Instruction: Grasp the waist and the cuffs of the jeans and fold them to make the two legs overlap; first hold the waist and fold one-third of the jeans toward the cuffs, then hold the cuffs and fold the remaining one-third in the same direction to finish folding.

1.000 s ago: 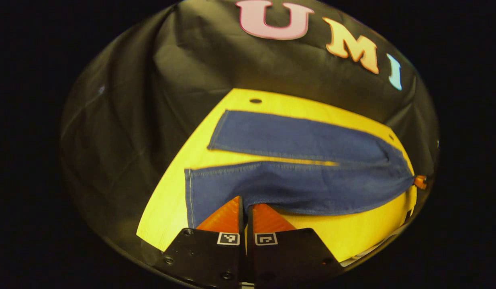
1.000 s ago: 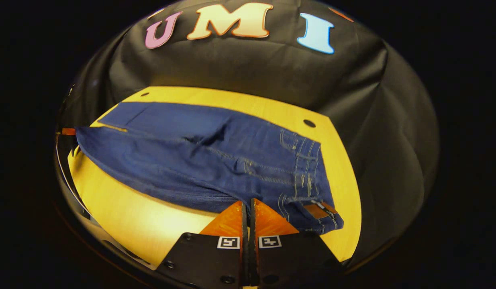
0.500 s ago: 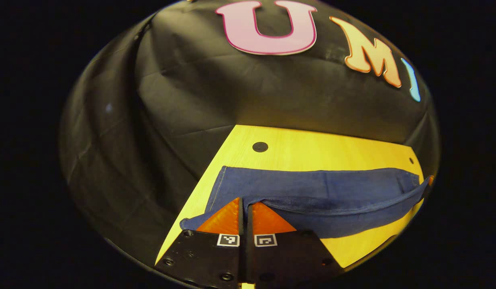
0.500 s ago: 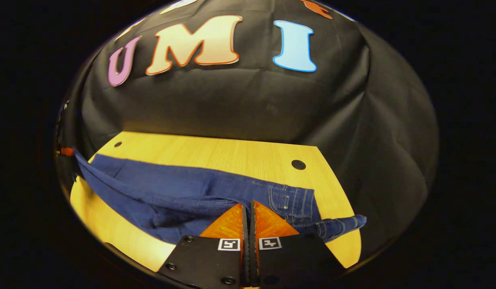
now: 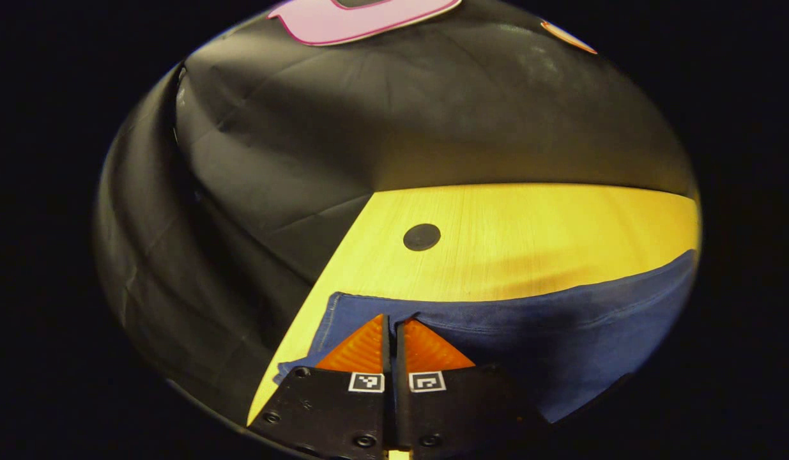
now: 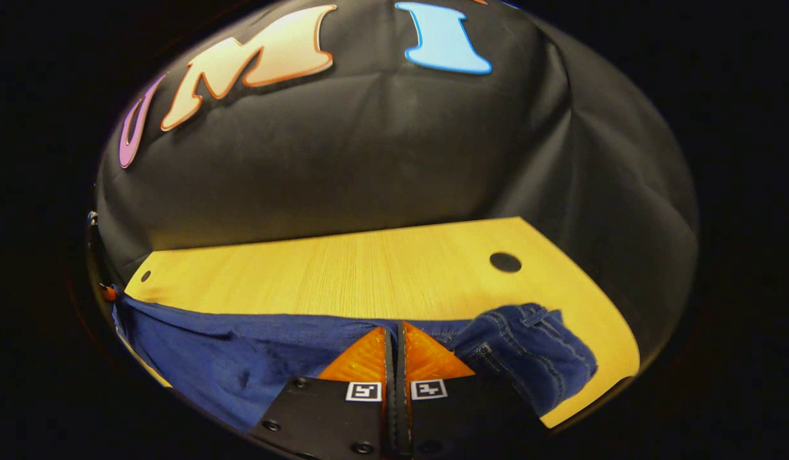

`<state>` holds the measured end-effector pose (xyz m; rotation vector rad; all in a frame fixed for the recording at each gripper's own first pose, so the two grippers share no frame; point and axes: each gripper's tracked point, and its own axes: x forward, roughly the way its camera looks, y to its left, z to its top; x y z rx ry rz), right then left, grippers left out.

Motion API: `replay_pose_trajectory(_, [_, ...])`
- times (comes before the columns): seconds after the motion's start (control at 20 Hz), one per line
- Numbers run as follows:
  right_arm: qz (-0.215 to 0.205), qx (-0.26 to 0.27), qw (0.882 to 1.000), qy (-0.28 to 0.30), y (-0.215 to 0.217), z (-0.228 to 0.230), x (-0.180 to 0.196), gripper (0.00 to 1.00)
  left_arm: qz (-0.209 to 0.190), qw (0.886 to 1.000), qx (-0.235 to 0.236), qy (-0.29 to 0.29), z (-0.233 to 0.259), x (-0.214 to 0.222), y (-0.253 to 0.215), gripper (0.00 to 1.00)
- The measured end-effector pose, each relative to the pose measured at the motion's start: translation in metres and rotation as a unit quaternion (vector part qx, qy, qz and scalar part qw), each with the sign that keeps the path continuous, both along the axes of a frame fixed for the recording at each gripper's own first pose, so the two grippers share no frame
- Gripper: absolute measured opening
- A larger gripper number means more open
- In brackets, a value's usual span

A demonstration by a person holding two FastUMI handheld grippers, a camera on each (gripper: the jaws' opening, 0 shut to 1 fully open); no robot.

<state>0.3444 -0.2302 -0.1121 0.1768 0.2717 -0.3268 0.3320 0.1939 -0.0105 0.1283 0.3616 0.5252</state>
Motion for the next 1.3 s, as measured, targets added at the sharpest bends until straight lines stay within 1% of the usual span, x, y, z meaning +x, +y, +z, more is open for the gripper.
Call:
replay_pose_trajectory(0.05, [0.002, 0.01, 1.0, 0.001, -0.001, -0.003, 0.005, 0.02, 0.007, 1.0, -0.006, -0.005, -0.004, 0.003, 0.0, 0.04])
replay_pose_trajectory(0.1, [0.003, 0.02, 1.0, 0.004, -0.002, -0.006, 0.006, 0.06, 0.013, 1.0, -0.015, -0.007, -0.009, 0.003, -0.003, 0.08])
replay_pose_trajectory(0.2, [0.01, 0.045, 0.999, 0.013, 0.0, -0.012, 0.004, 0.09, 0.009, 0.999, -0.042, -0.015, -0.01, -0.002, -0.017, 0.54])
replay_pose_trajectory(0.25, [0.026, 0.07, 0.997, 0.014, 0.007, -0.013, -0.002, 0.39, 0.016, 0.999, -0.044, -0.022, -0.009, -0.003, -0.015, 0.77])
replay_pose_trajectory(0.3, [0.032, 0.088, 0.996, 0.01, 0.012, -0.012, -0.002, 0.7, 0.015, 0.998, -0.046, -0.039, 0.001, -0.007, -0.021, 1.0])
replay_pose_trajectory(0.35, [0.029, 0.087, 0.996, 0.006, 0.007, -0.005, -0.007, 1.0, 0.007, 0.997, -0.051, -0.059, 0.01, -0.01, -0.027, 0.96])
replay_pose_trajectory(0.45, [0.023, 0.082, 0.996, -0.005, -0.006, 0.01, -0.023, 0.98, -0.015, 0.994, -0.057, -0.09, 0.028, -0.023, -0.046, 0.96])
replay_pose_trajectory(0.5, [0.017, 0.083, 0.996, -0.012, -0.016, 0.019, -0.034, 0.94, -0.023, 0.993, -0.058, -0.1, 0.036, -0.032, -0.054, 0.96])
replay_pose_trajectory(0.55, [0.008, 0.085, 0.996, -0.016, -0.029, 0.025, -0.045, 0.94, -0.03, 0.992, -0.058, -0.109, 0.04, -0.041, -0.06, 0.96])
replay_pose_trajectory(0.6, [-0.004, 0.086, 0.996, -0.019, -0.044, 0.029, -0.058, 0.98, -0.037, 0.991, -0.061, -0.116, 0.043, -0.049, -0.068, 0.96])
replay_pose_trajectory(0.65, [-0.011, 0.09, 0.996, -0.018, -0.06, 0.031, -0.071, 0.94, -0.045, 0.99, -0.065, -0.119, 0.044, -0.058, -0.077, 0.96])
replay_pose_trajectory(0.7, [-0.014, 0.095, 0.995, -0.014, -0.073, 0.029, -0.082, 0.98, -0.048, 0.989, -0.069, -0.119, 0.044, -0.068, -0.087, 0.96])
replay_pose_trajectory(0.75, [-0.021, 0.099, 0.995, -0.004, -0.087, 0.022, -0.093, 0.94, -0.051, 0.989, -0.072, -0.121, 0.042, -0.079, -0.093, 0.96])
replay_pose_trajectory(0.85, [-0.041, 0.099, 0.994, 0.012, -0.119, 0.008, -0.118, 0.94, -0.06, 0.988, -0.074, -0.122, 0.037, -0.096, -0.109, 0.96])
replay_pose_trajectory(0.9, [-0.05, 0.103, 0.993, 0.014, -0.131, 0.002, -0.127, 0.98, -0.063, 0.988, -0.073, -0.118, 0.031, -0.103, -0.116, 0.96])
replay_pose_trajectory(1.0, [-0.063, 0.117, 0.991, 0.019, -0.155, -0.01, -0.136, 0.98, -0.071, 0.99, -0.067, -0.104, 0.022, -0.115, -0.127, 0.96])
replay_pose_trajectory(1.1, [-0.055, 0.138, 0.988, 0.037, -0.165, -0.03, -0.136, 0.98, -0.074, 0.991, -0.055, -0.099, 0.019, -0.126, -0.134, 0.96])
replay_pose_trajectory(1.15, [-0.046, 0.149, 0.987, 0.045, -0.163, -0.039, -0.136, 0.98, -0.076, 0.991, -0.054, -0.098, 0.018, -0.13, -0.138, 0.96])
replay_pose_trajectory(1.2, [-0.04, 0.155, 0.986, 0.053, -0.162, -0.045, -0.136, 0.94, -0.077, 0.991, -0.055, -0.098, 0.016, -0.133, -0.14, 0.96])
replay_pose_trajectory(1.25, [-0.036, 0.157, 0.985, 0.055, -0.16, -0.049, -0.138, 0.98, -0.077, 0.991, -0.055, -0.097, 0.016, -0.136, -0.142, 0.96])
replay_pose_trajectory(1.3, [-0.032, 0.159, 0.985, 0.057, -0.16, -0.052, -0.136, 0.94, -0.076, 0.991, -0.053, -0.096, 0.017, -0.138, -0.144, 0.96])
